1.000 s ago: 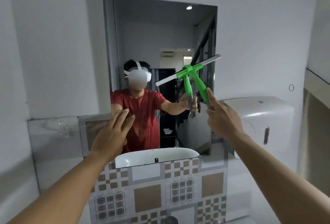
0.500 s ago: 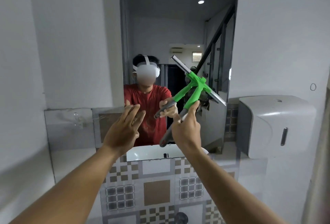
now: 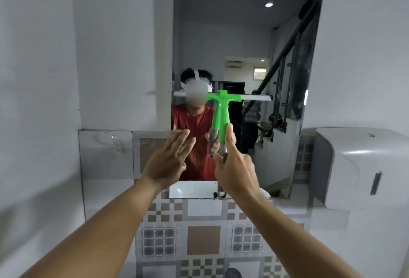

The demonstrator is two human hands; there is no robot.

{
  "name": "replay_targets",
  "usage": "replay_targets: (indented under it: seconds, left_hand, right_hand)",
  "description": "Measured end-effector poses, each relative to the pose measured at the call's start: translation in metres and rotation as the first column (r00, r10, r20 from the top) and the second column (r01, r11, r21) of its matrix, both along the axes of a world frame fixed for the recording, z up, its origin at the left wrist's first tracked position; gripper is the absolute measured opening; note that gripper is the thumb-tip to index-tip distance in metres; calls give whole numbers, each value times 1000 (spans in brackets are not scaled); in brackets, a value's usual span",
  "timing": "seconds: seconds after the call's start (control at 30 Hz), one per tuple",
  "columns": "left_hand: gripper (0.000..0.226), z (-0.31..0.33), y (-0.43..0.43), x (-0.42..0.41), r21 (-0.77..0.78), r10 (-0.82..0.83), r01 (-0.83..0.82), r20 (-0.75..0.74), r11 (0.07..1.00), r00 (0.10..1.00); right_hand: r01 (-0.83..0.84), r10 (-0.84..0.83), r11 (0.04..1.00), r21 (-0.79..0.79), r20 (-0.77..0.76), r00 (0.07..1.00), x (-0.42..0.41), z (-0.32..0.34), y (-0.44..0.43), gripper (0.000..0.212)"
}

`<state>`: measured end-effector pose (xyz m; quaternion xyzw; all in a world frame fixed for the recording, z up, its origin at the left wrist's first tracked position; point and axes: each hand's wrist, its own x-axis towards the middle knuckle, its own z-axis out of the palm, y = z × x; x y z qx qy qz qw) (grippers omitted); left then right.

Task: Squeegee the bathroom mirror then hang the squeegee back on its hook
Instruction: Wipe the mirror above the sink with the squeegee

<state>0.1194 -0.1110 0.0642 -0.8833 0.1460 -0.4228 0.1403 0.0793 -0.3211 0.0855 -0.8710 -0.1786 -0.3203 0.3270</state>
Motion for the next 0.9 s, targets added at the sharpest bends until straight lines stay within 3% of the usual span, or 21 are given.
replay_targets:
  seconds: [0.23, 0.47, 0.67, 0.9]
  left_hand:
    - [83, 0, -1, -1, -61, -45, 43, -31, 997, 999]
    - [29, 12, 1, -5, -40, -186, 192, 127, 980, 974]
    - [51, 108, -13, 10, -45, -88, 100, 227, 994, 970]
    - [72, 193, -20, 18, 105, -6, -19, 232, 994, 973]
  right_hand:
    - [174, -143, 926, -336, 114, 983, 8, 28, -62, 83]
    - [352, -251, 756, -551, 252, 935, 13, 62, -139, 92]
    - [445, -310, 682, -581, 322, 895, 17, 60, -181, 90]
    - [438, -383, 790, -428, 213, 899, 19, 30, -202, 82]
